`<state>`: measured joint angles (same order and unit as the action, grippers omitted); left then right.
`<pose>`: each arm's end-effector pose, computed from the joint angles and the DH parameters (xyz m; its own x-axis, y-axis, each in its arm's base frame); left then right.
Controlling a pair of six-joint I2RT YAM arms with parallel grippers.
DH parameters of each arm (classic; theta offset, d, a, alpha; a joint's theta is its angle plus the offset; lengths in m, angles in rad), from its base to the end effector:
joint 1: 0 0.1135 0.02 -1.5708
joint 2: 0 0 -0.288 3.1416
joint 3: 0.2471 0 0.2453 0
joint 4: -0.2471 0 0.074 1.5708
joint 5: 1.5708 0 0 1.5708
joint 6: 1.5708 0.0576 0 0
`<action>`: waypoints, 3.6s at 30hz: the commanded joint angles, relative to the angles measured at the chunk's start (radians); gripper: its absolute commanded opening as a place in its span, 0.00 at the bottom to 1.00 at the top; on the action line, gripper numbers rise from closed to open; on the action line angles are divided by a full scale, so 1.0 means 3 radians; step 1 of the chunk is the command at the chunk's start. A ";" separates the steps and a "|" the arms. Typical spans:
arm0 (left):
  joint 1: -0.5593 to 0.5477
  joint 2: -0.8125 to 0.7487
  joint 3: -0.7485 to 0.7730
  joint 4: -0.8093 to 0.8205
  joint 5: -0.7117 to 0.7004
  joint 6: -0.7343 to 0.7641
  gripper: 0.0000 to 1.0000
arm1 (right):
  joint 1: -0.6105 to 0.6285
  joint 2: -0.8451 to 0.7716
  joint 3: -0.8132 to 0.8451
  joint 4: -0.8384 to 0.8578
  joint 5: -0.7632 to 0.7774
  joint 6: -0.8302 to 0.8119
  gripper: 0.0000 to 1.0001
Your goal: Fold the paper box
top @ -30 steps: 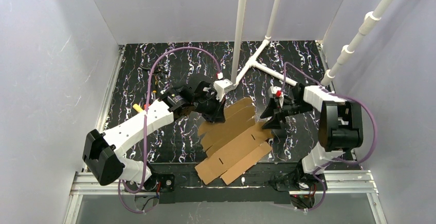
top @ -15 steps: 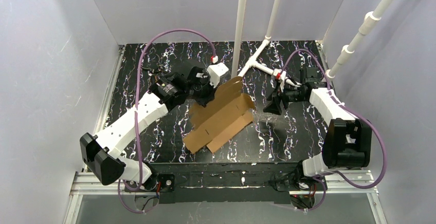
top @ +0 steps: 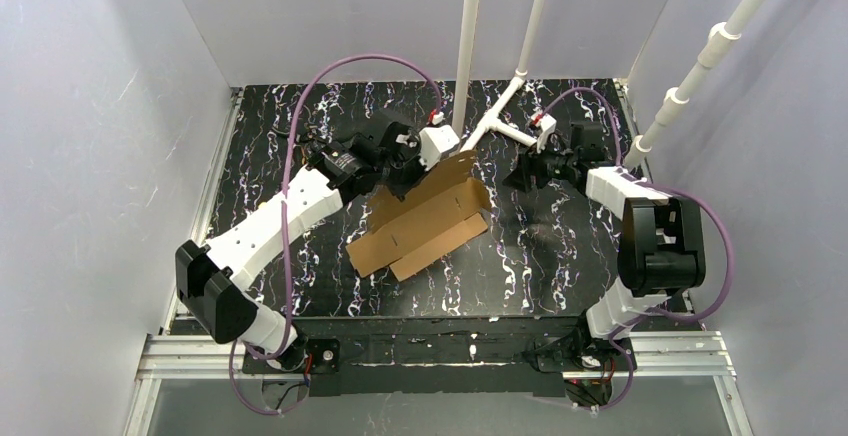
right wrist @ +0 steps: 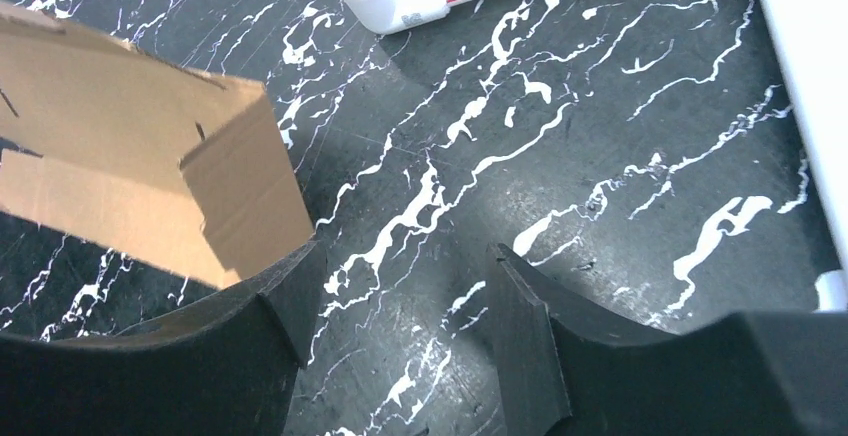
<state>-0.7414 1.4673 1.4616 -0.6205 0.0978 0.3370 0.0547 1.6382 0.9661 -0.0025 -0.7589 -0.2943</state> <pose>0.2432 -0.2303 0.3816 -0.1664 0.5986 -0.7836 0.8323 0.5114 0.2139 0.3506 0.0589 0.2274 -0.4297 -0.2343 -0.8720 -0.7324 0.6553 0.1848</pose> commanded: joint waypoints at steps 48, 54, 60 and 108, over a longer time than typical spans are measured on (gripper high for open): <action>-0.0075 -0.0060 -0.0232 0.0172 -0.0050 -0.0674 0.00 | 0.1050 -0.0208 -0.0164 0.0095 0.1256 0.0224 0.16; -0.0070 -0.0129 -0.0304 0.0214 0.0098 -0.0843 0.00 | 0.1037 -0.0327 -0.0356 0.0396 0.1236 0.0489 0.01; -0.0056 -0.0226 -0.0261 0.0252 0.0251 -0.0674 0.00 | 0.1027 -0.0445 -0.0546 0.0869 0.1247 0.0706 0.01; 0.0381 -0.0134 0.0144 -0.0214 0.1318 0.0418 0.00 | 0.0901 -0.0550 -0.1188 0.2500 0.0227 0.0236 0.01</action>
<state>-0.6231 1.4330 1.5246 -0.7349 0.3889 0.4469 0.3225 1.4723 0.6315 0.7082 -0.6163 -0.1654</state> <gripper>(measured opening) 0.013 0.036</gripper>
